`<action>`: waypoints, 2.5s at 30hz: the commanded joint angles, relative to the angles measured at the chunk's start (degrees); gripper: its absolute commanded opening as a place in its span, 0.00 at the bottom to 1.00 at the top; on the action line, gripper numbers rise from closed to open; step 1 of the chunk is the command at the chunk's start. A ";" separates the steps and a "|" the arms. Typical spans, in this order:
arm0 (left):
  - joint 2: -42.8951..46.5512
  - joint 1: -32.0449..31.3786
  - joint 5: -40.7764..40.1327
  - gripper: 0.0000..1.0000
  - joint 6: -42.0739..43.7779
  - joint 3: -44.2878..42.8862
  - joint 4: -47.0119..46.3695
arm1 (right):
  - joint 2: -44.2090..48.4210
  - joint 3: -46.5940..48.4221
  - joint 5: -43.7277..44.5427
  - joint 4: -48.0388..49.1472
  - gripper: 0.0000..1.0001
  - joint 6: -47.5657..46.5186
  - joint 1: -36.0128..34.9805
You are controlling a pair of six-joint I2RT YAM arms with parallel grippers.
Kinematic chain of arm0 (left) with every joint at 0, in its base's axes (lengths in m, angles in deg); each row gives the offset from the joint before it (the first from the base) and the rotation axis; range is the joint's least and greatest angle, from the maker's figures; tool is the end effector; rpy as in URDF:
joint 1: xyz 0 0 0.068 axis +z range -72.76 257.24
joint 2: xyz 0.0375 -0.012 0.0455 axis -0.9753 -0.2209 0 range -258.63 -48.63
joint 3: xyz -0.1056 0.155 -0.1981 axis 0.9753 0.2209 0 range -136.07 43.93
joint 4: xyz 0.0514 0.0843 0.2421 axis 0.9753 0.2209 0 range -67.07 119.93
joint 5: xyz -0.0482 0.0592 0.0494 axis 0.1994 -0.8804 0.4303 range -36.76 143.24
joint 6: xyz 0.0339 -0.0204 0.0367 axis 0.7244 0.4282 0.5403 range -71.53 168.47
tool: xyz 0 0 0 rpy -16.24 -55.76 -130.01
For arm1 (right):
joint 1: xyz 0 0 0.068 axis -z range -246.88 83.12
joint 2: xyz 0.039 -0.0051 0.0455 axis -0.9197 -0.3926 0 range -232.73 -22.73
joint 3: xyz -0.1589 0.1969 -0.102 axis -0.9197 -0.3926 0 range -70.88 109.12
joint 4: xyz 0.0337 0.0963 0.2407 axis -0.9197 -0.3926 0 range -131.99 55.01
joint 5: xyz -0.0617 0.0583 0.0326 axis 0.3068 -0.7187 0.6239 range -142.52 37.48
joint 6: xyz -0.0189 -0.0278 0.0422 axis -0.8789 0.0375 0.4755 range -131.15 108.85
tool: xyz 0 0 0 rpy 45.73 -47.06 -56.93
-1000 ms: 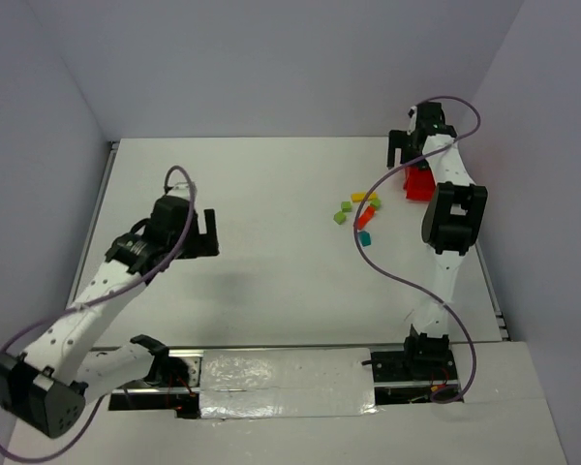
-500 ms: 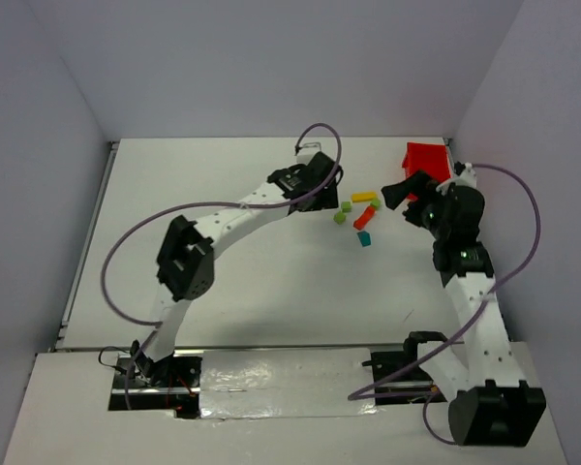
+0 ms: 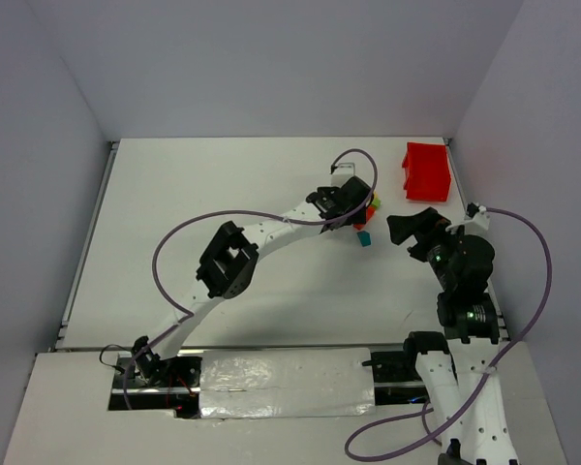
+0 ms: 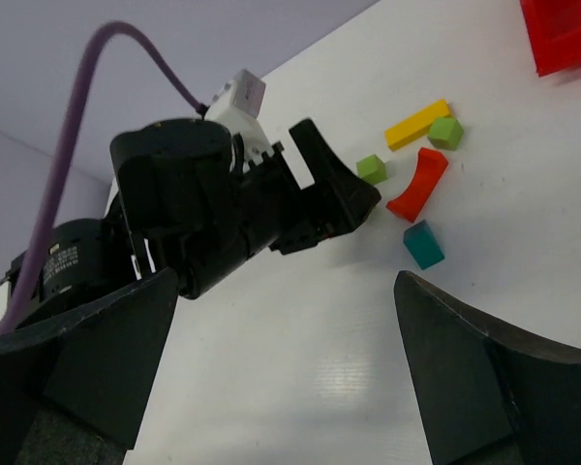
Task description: Build the wood block tower
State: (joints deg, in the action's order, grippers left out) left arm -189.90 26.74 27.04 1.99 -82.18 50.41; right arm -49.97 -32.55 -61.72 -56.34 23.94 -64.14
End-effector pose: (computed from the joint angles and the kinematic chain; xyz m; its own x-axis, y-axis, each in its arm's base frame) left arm 0.3659 -0.4191 0.2006 -0.6489 -0.2357 -0.7234 0.0220 0.9446 -0.3274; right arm 0.1217 -0.0002 0.3209 -0.2087 0.5782 -0.7888 0.0124 0.8080 0.5890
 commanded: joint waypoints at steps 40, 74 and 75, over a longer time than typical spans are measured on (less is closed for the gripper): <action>24.03 15.95 -1.40 0.05 11.25 48.93 -4.56 | -7.37 -7.74 -10.41 13.69 1.00 -0.91 -0.72; 28.86 17.45 -2.81 0.84 -25.33 52.19 0.99 | -68.36 27.49 10.68 6.68 1.00 -17.07 -23.13; 29.12 17.45 -3.16 0.91 -25.33 52.27 1.25 | -69.42 29.51 11.73 6.06 1.00 -17.25 -23.05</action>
State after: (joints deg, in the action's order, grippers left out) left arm -161.20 44.59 21.18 -22.20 -31.40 46.41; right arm -116.51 -8.23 -52.95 -46.74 10.04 -87.31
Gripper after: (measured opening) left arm 0.856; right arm 0.997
